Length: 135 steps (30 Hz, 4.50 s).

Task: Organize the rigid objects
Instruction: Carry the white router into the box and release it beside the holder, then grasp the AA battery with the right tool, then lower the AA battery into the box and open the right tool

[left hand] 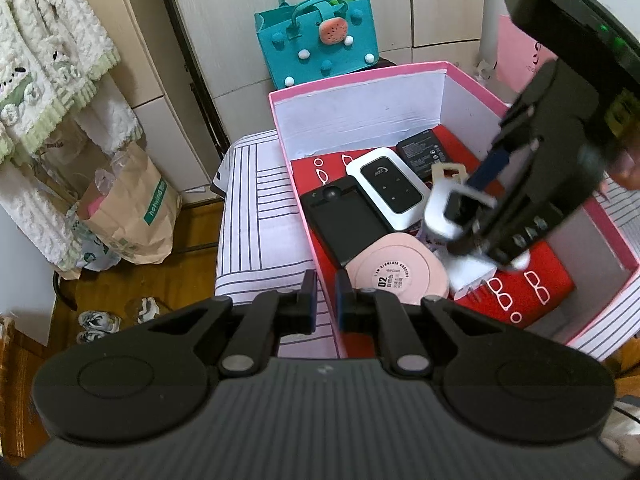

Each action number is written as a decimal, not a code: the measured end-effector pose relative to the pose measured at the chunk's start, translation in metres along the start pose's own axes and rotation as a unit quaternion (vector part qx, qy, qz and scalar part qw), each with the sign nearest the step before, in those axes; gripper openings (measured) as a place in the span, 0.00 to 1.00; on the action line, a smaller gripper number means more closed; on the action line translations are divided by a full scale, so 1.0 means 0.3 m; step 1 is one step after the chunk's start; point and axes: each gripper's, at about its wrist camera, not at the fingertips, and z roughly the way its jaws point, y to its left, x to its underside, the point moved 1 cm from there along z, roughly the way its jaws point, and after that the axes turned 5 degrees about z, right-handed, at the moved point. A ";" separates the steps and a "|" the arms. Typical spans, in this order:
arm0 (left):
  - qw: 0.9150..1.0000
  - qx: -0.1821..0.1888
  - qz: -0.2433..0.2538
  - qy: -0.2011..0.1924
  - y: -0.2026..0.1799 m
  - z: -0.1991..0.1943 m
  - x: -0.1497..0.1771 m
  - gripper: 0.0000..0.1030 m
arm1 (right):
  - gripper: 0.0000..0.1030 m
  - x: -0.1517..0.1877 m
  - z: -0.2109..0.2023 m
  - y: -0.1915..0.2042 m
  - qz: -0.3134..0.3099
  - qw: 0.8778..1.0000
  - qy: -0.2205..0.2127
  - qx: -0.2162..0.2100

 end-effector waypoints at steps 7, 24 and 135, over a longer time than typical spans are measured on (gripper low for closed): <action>1.000 0.003 0.000 -0.001 0.001 -0.001 0.001 0.08 | 0.63 -0.010 -0.005 -0.004 -0.029 0.997 -0.027 0.067; 1.000 0.000 0.008 -0.008 -0.010 -0.004 0.004 0.08 | 0.63 0.245 -0.395 -0.047 0.013 0.976 -0.219 0.013; 1.000 0.004 -0.004 0.005 -0.007 0.003 -0.005 0.08 | 0.17 0.058 -0.232 -0.105 0.130 0.961 -0.221 -0.103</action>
